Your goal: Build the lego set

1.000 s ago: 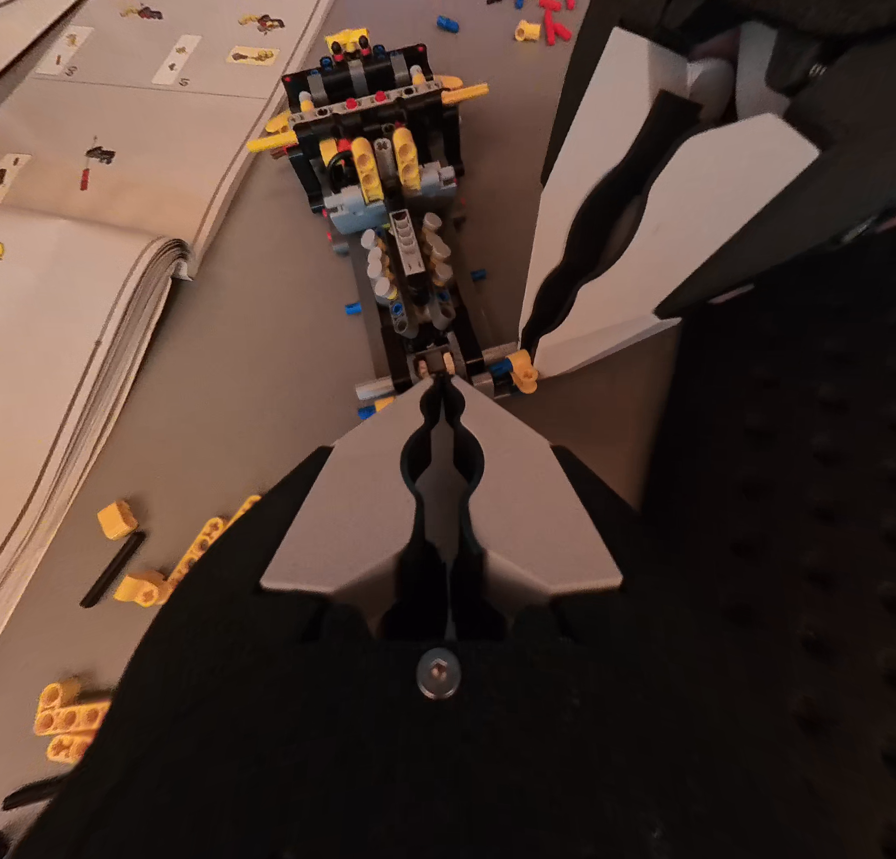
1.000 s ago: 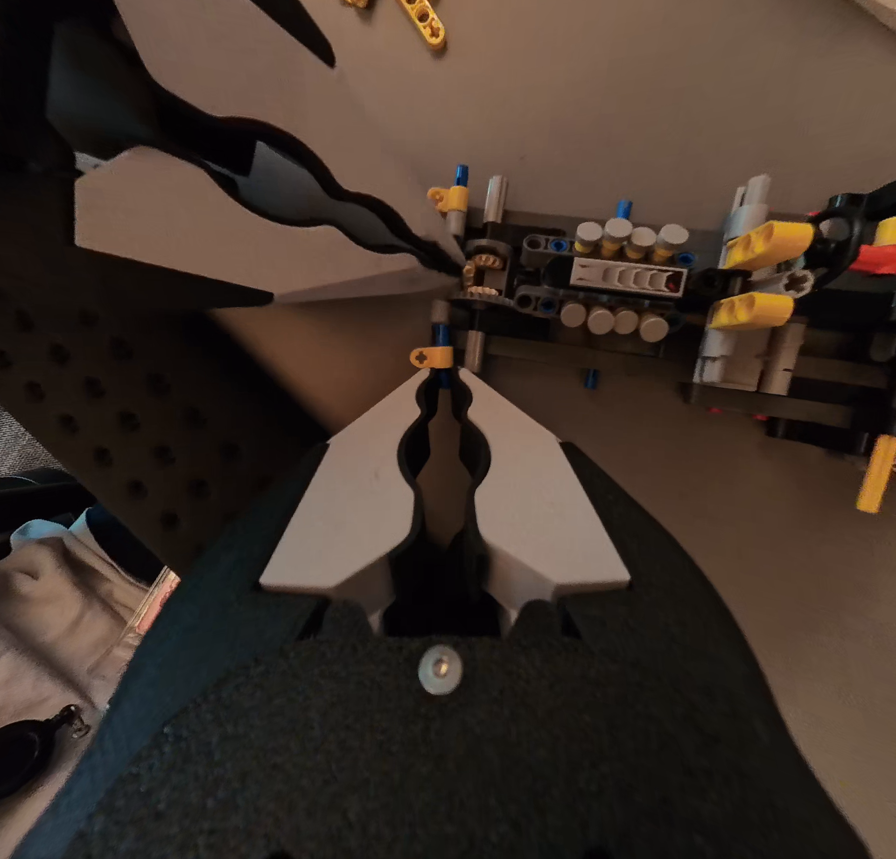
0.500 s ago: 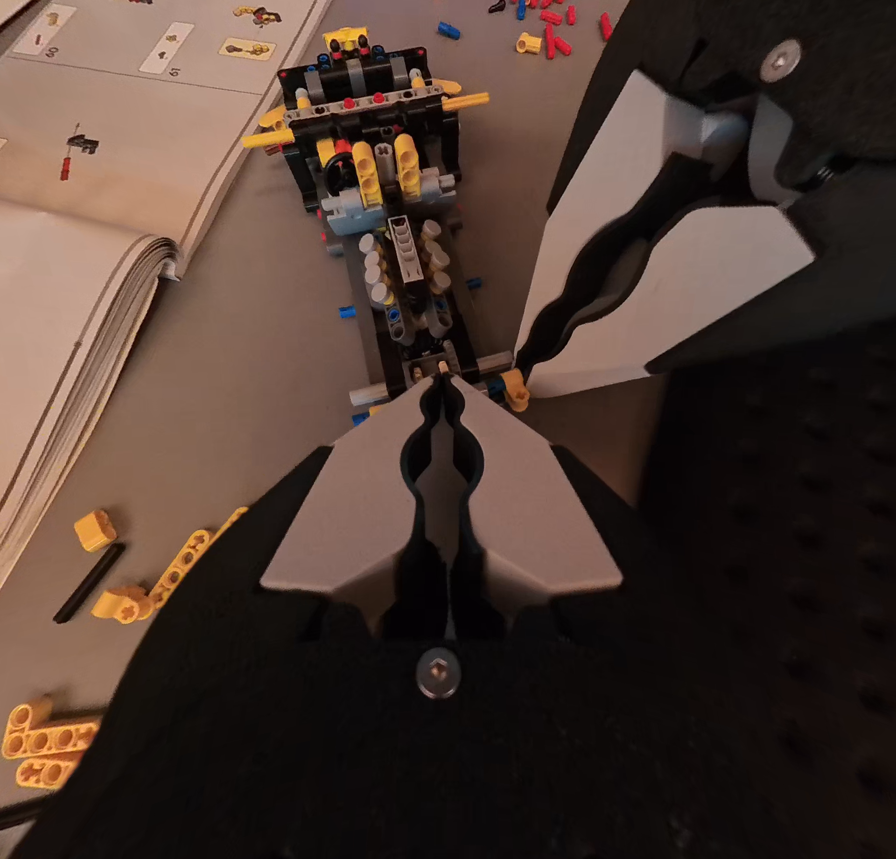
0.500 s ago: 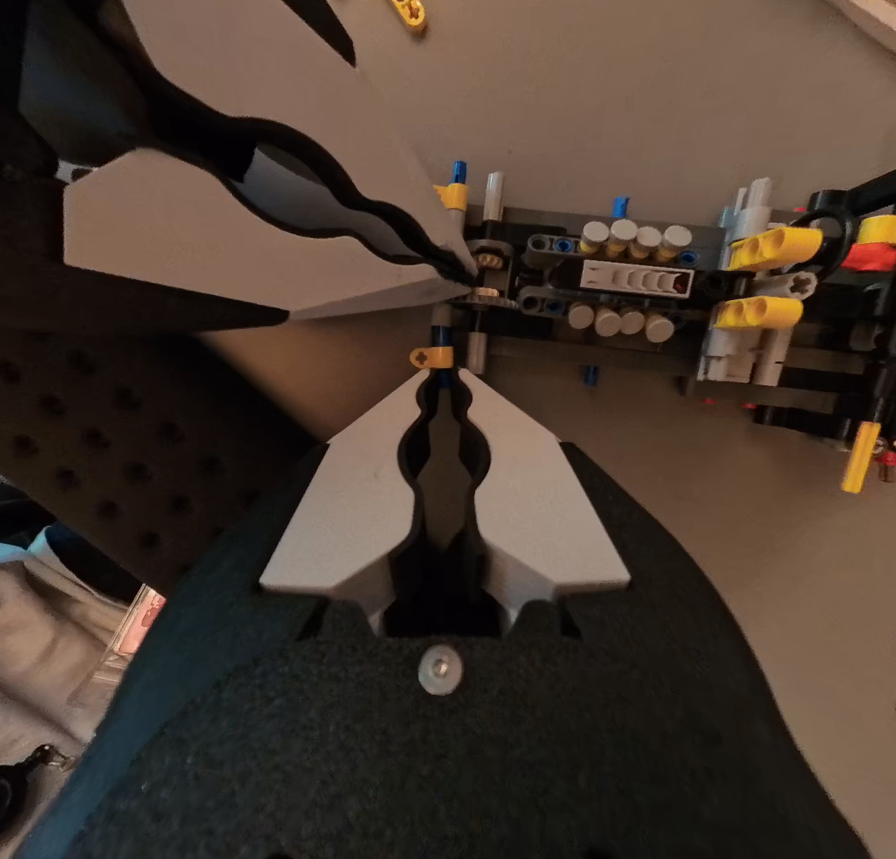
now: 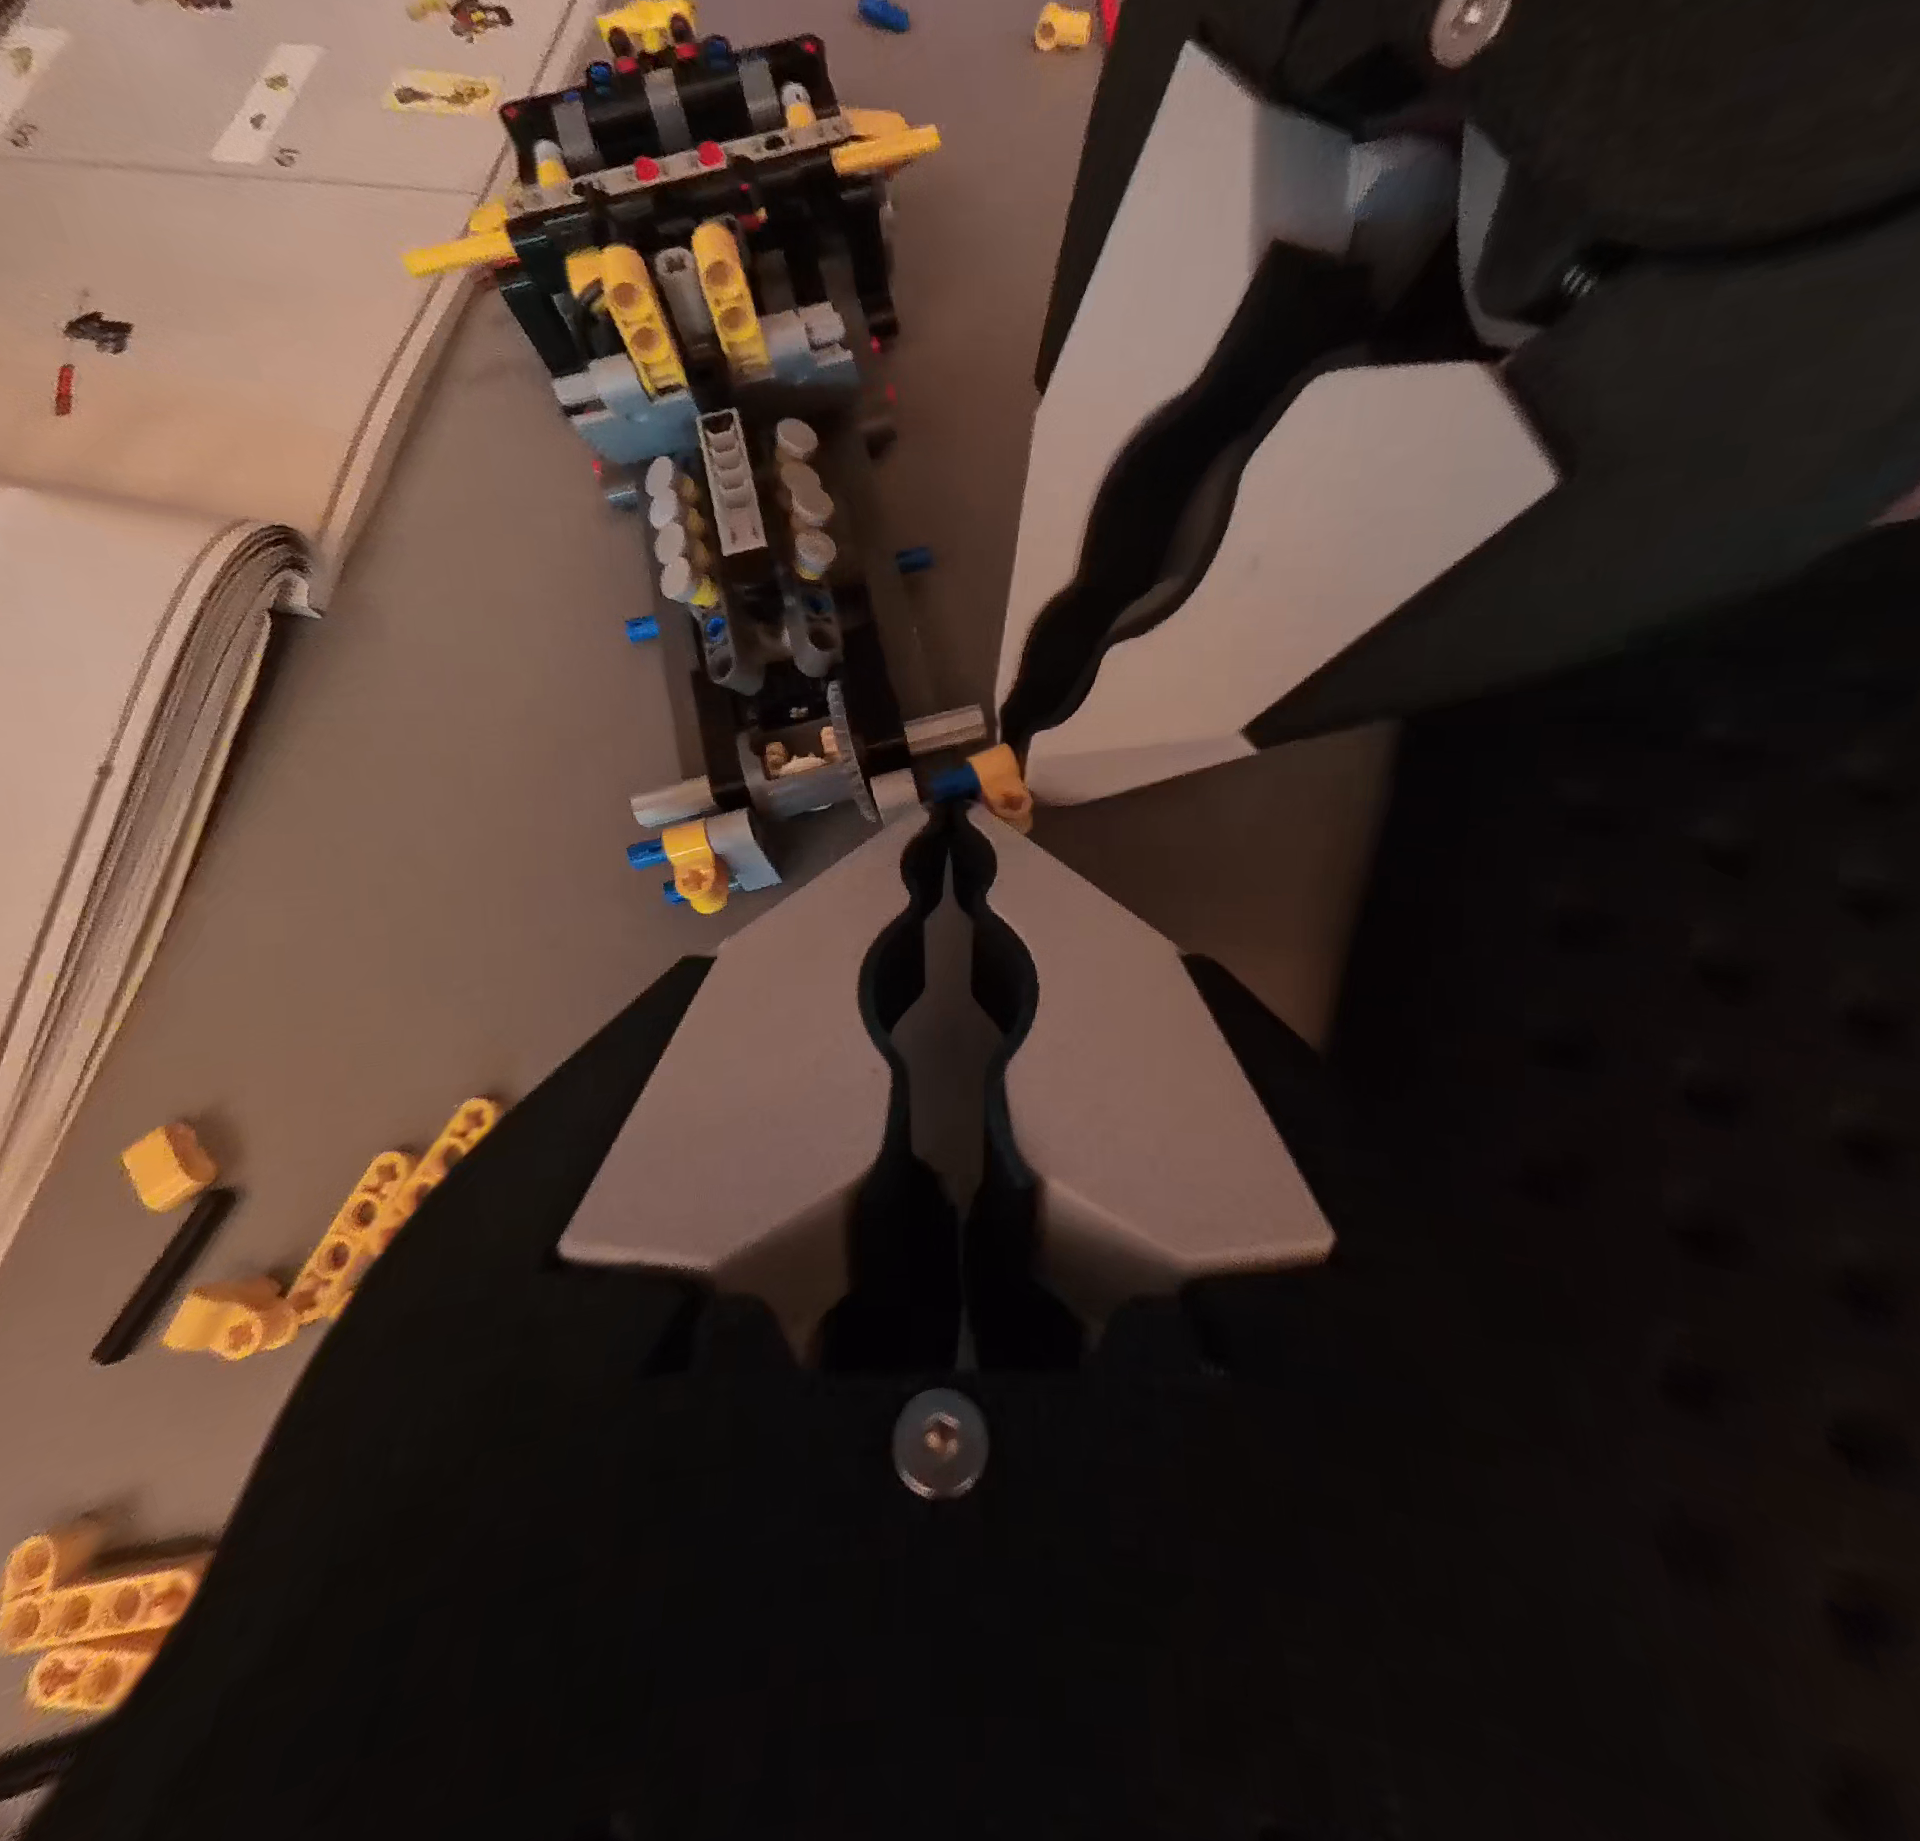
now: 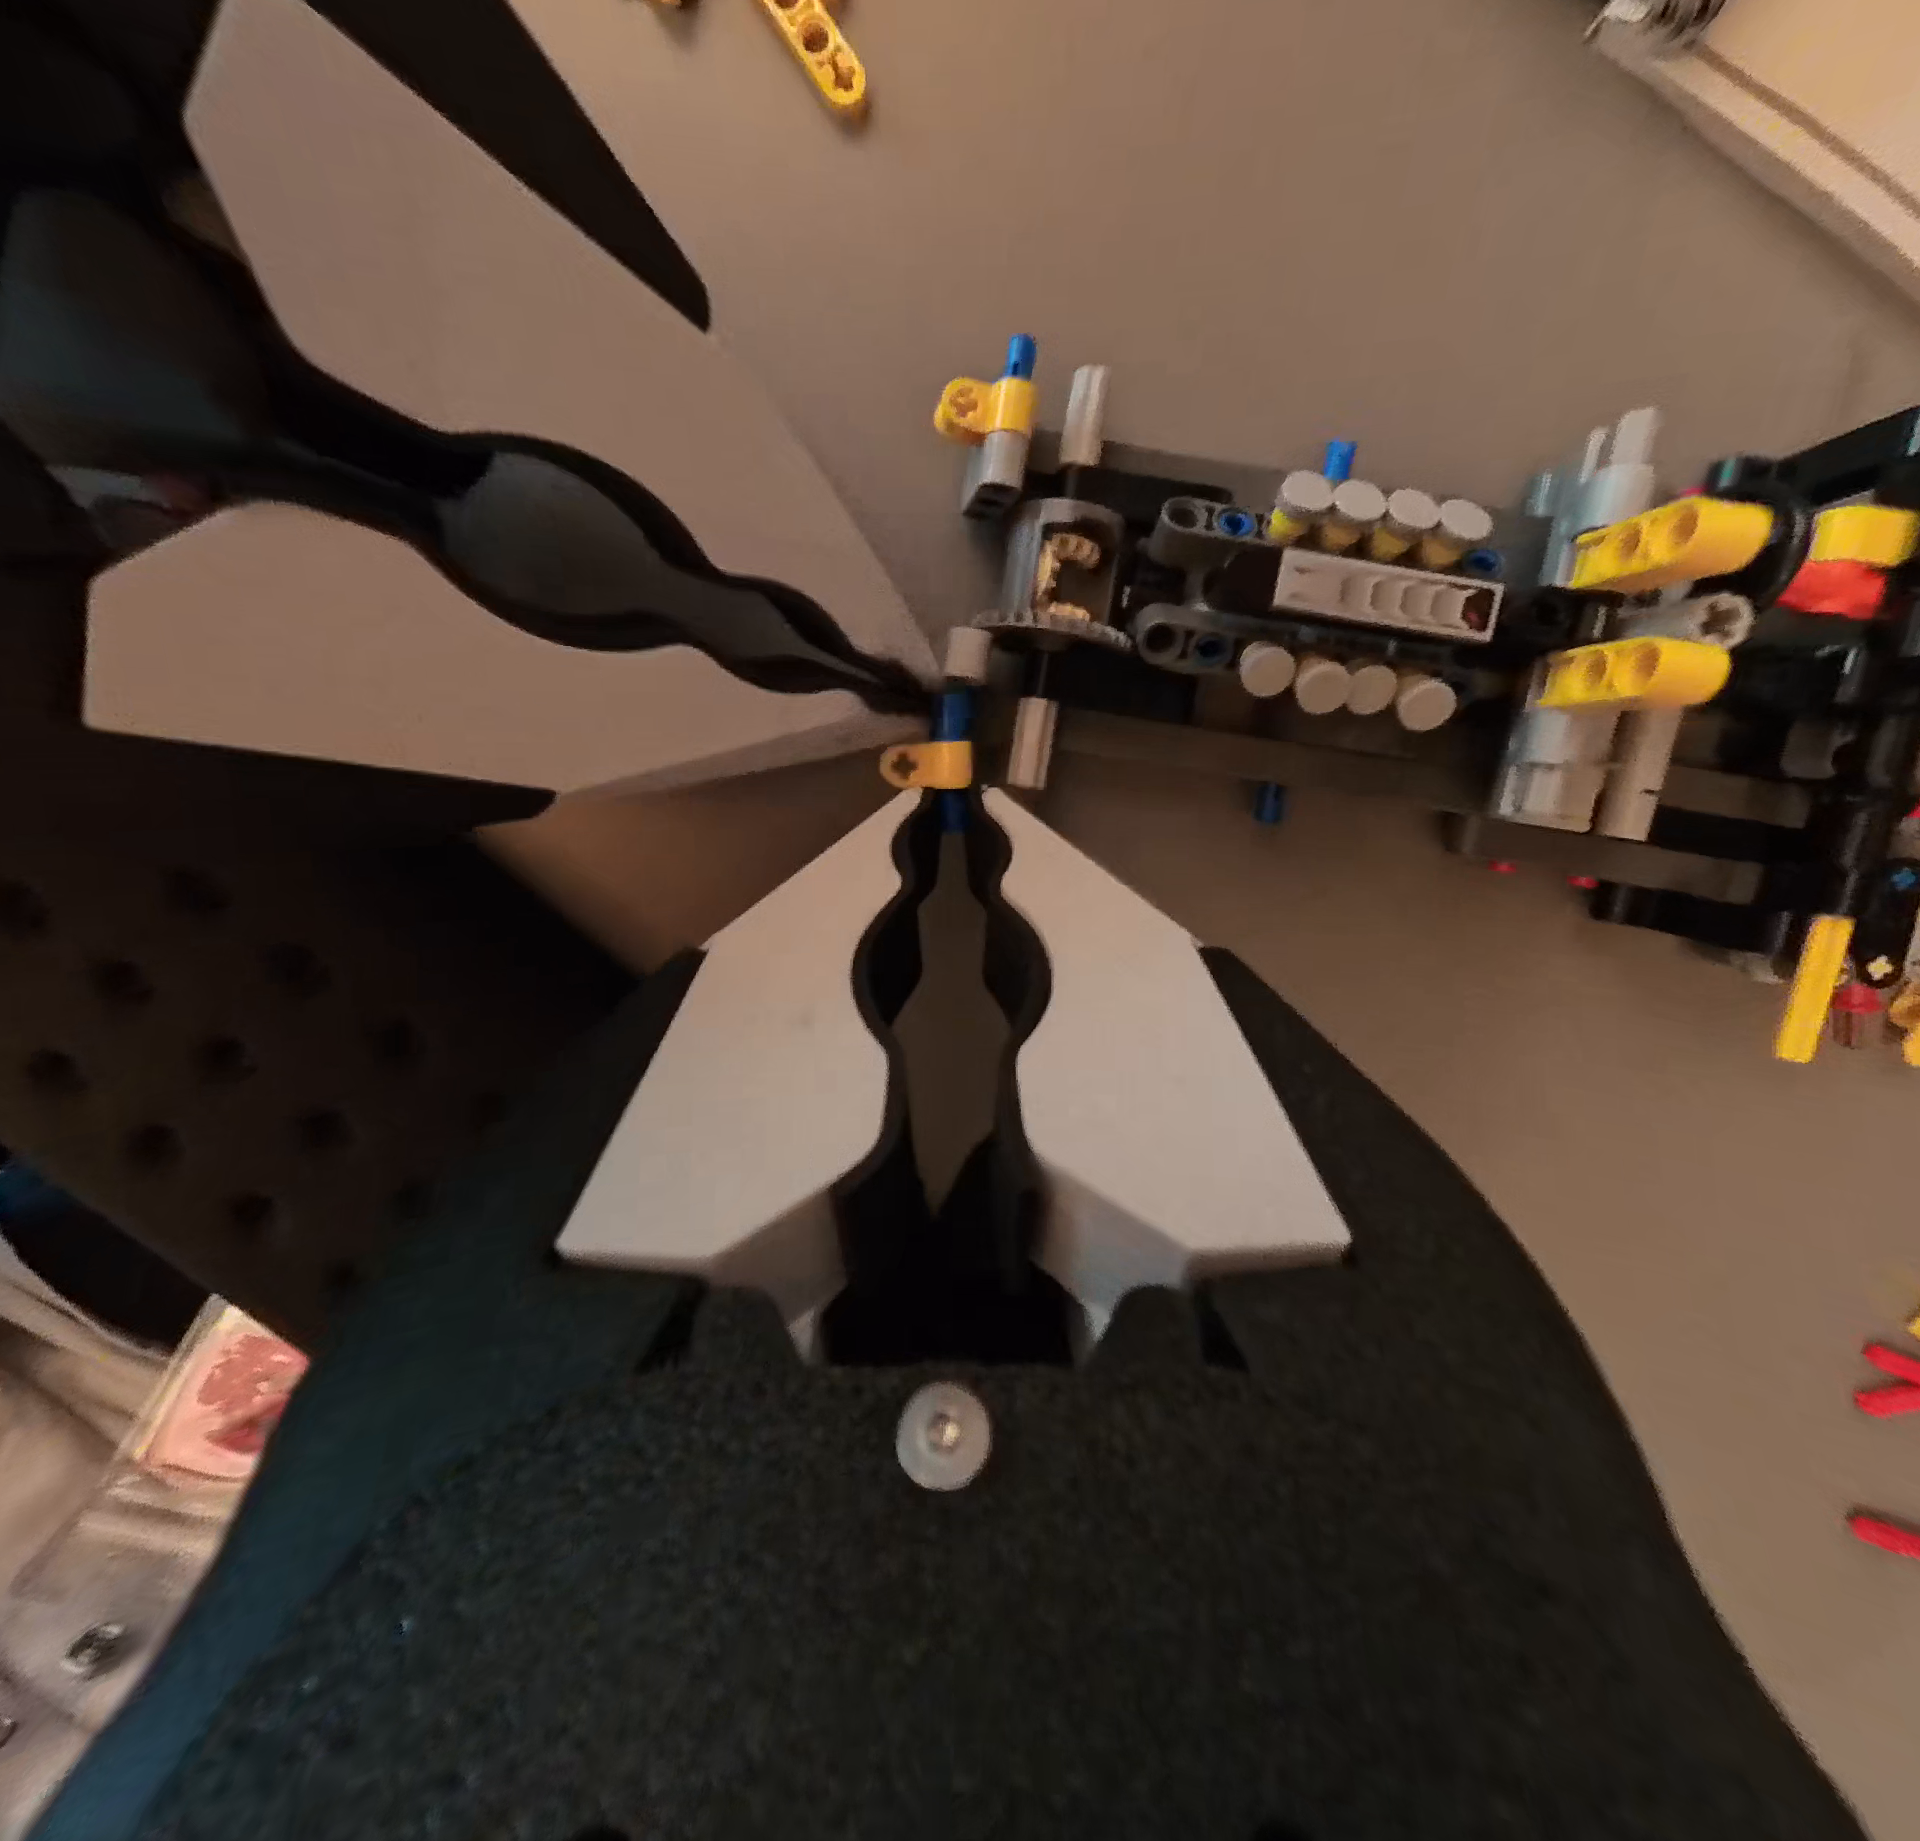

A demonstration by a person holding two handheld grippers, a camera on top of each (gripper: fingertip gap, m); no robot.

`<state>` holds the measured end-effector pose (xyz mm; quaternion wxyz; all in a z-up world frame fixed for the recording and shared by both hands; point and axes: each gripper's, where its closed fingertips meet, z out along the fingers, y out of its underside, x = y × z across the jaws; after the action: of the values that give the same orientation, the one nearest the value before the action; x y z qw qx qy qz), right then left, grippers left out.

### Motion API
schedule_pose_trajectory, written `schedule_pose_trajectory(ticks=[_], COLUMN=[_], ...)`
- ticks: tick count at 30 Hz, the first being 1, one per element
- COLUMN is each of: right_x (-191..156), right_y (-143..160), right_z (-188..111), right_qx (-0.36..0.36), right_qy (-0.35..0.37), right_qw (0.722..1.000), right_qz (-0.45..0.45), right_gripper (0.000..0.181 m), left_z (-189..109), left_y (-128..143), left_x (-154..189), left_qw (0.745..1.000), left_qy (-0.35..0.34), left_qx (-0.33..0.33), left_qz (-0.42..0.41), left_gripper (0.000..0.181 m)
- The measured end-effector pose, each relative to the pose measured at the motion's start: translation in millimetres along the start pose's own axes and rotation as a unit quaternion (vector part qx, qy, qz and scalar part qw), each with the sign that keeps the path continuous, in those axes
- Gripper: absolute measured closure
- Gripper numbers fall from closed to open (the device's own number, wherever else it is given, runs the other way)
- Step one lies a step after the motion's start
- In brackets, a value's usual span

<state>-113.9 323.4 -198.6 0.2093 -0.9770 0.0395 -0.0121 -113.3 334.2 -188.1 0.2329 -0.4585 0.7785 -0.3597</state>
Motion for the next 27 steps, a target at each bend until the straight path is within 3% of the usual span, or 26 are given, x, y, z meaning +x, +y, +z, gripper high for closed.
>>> schedule_pose_trajectory(ticks=[3,11,21,27], right_x=[1.9,-2.1,1.2,-2.2], right_y=[0.3,-0.5,1.6,0.2], right_z=[-1.5,0.2,1.5,-0.6], right_qx=[0.002,0.013,0.013,0.019], right_qy=[-0.002,-0.040,-0.041,-0.058], right_qw=[1.000,0.999,0.998,0.997], right_qz=[0.012,0.034,0.039,0.046], right_gripper=[0.177,0.177,0.177,0.177], left_z=[-3.6,-3.1,-5.0,-1.1], left_y=[7.9,13.2,0.3,-1.2], left_x=[-3.7,-9.8,16.1,12.3], left_qw=[1.000,0.996,1.000,0.998], left_qy=[0.000,-0.070,-0.006,-0.040], left_qx=[-0.005,-0.018,0.016,0.014], left_qz=[-0.020,0.051,0.007,0.036], left_gripper=[0.181,0.166,0.156,0.164])
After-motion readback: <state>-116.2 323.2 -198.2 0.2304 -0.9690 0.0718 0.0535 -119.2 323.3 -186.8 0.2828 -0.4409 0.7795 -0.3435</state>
